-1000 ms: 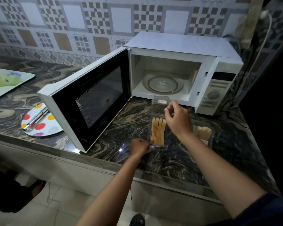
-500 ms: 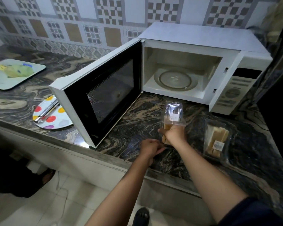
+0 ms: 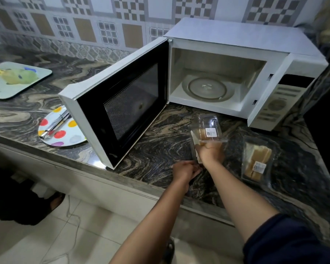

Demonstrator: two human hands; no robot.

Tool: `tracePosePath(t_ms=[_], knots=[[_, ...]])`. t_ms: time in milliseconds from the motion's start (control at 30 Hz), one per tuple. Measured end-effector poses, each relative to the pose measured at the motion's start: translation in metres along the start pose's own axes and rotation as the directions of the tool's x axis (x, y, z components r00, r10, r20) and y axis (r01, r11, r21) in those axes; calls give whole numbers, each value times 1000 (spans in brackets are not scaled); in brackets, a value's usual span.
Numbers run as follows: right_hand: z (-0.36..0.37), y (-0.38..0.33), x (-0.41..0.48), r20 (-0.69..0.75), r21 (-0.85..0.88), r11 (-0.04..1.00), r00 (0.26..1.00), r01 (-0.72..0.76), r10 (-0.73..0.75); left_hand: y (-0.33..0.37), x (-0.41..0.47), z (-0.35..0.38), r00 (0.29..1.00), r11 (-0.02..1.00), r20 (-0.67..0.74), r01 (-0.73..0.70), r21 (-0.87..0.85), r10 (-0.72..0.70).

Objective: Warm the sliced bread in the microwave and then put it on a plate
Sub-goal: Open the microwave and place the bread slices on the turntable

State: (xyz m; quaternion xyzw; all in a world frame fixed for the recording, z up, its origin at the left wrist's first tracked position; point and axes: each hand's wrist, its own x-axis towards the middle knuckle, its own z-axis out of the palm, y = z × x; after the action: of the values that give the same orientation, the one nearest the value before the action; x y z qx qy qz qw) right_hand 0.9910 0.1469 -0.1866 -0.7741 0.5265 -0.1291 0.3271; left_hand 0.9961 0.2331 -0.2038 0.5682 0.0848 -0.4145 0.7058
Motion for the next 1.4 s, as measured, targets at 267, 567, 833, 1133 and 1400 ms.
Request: tracePosePath(t_ms=[267,567,833,1133,1400], knots=[[-29,-14,8,93,-62,998,995,-17,23,7,3,-2,997,998,-61,53,-14,-54],[-73,-2,-3,171,-86,996,985,16,-1,15,7,9,989,985,-149,13,172,13],[-103,40,-19,130,-73,997,991,-15,25,12,31,17,987,943,-140,-27,331,77],[-135,45,-9,30,46,998,999,-35,34,13,35,19,992,840,-77,-46,541,104],[-147,13,31,-104,62,998,994,-18,25,26,41,16,923,560,-43,-194,805,381]])
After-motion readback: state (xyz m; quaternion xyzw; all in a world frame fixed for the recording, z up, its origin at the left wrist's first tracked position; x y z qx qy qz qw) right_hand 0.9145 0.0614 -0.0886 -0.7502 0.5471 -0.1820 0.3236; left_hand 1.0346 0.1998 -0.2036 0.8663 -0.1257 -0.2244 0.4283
